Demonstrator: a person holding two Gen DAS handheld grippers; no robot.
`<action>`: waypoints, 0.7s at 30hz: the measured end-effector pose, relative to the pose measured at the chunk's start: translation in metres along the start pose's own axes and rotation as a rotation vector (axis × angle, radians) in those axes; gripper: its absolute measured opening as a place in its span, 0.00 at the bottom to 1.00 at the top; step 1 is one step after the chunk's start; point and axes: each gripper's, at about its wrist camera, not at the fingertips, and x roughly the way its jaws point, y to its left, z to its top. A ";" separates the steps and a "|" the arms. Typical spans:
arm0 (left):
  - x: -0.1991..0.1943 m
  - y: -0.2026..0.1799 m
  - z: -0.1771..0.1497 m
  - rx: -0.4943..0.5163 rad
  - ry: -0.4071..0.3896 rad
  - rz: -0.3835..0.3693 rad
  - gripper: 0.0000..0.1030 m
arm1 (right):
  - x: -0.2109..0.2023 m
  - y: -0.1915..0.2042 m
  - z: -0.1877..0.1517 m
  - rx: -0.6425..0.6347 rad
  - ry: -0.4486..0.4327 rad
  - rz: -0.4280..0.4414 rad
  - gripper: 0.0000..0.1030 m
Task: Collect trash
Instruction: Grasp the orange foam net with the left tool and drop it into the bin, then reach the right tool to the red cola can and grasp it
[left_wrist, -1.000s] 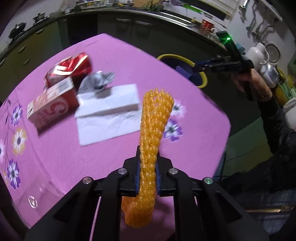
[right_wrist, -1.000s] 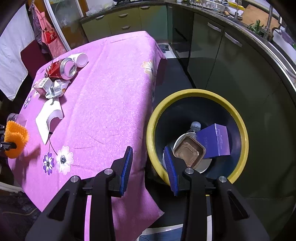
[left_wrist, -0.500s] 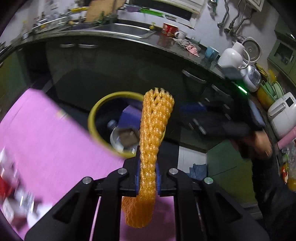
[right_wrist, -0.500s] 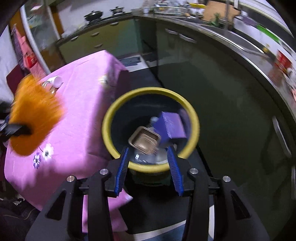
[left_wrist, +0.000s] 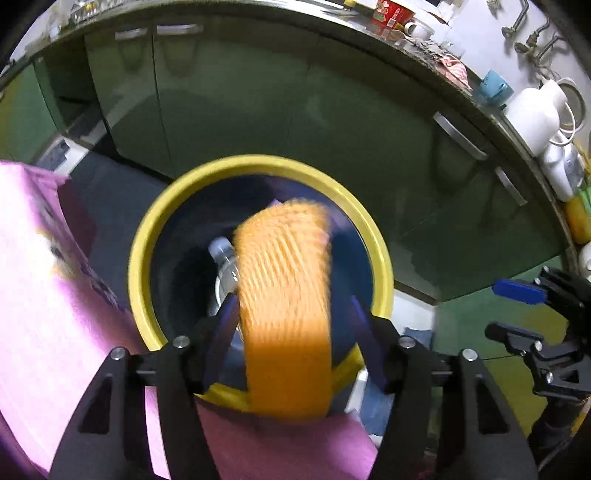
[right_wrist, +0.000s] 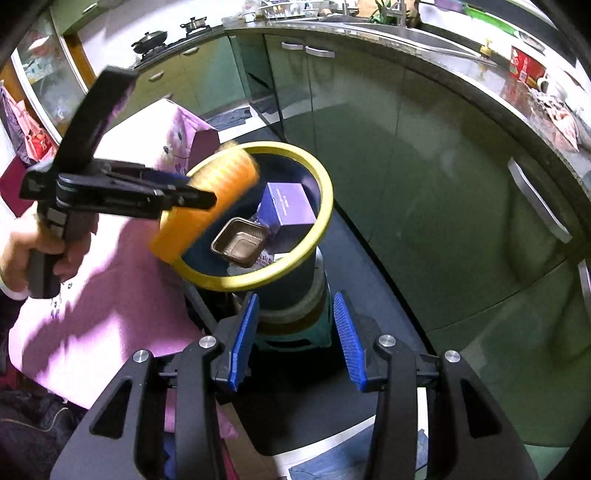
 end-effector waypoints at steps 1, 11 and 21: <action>-0.004 0.000 -0.003 -0.004 0.000 -0.011 0.59 | -0.001 0.002 0.002 -0.007 -0.002 0.000 0.42; -0.128 0.004 -0.076 0.000 -0.168 -0.084 0.84 | -0.021 0.071 0.051 -0.187 -0.063 0.019 0.48; -0.277 0.085 -0.212 -0.186 -0.464 0.087 0.88 | -0.027 0.212 0.111 -0.570 -0.124 0.096 0.56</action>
